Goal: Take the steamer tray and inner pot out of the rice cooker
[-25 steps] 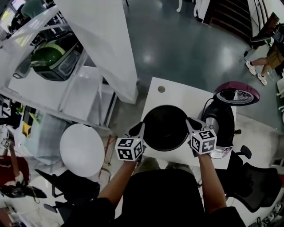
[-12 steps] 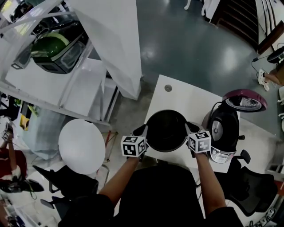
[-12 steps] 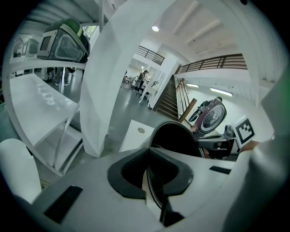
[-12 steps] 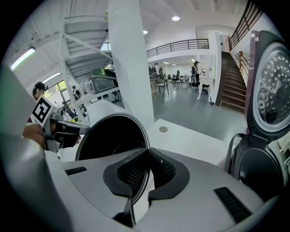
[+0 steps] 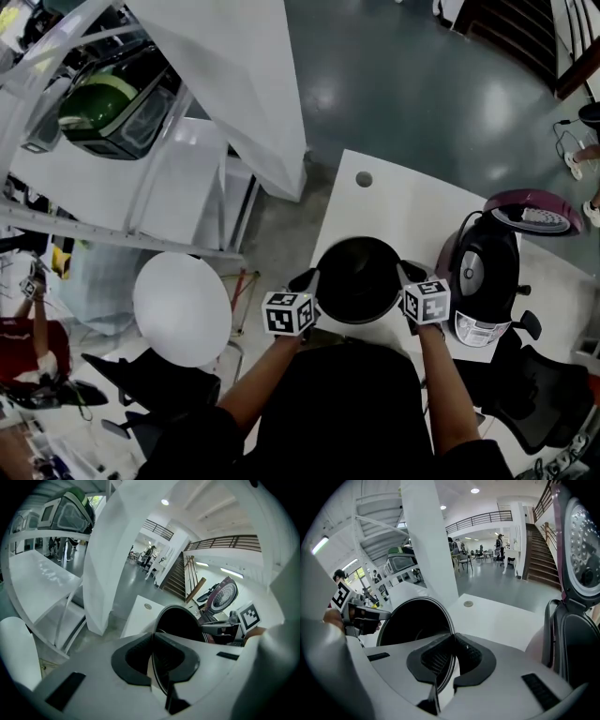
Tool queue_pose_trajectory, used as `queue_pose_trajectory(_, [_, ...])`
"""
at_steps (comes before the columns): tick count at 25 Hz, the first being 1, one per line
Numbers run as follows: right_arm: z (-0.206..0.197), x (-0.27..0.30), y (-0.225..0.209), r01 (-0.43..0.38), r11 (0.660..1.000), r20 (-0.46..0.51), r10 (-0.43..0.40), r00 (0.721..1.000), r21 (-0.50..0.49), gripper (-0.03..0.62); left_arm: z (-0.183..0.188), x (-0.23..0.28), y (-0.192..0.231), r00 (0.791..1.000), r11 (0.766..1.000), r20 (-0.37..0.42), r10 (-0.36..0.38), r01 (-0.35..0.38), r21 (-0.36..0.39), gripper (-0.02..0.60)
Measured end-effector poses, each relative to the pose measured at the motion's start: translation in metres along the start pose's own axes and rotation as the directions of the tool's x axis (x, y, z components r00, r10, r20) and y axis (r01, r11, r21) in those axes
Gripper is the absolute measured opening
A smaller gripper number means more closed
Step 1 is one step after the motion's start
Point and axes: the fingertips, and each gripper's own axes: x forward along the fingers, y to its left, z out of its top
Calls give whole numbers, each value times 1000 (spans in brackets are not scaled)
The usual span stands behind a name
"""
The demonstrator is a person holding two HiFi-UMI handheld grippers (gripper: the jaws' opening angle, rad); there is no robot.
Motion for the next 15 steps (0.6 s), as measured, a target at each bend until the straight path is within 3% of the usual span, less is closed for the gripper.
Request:
queue_pose_trajectory(7, [-10,15,-8,2,1000,-32,-2,999,24,20,-4,16,6,999,1000,-41,9,-9,-2,18])
queue_pose_trajectory(15, [-11,32,-13,14,1000,-43,-14,999,-14,23,-6,29,14,999,999,-47,27,-28,-25,18])
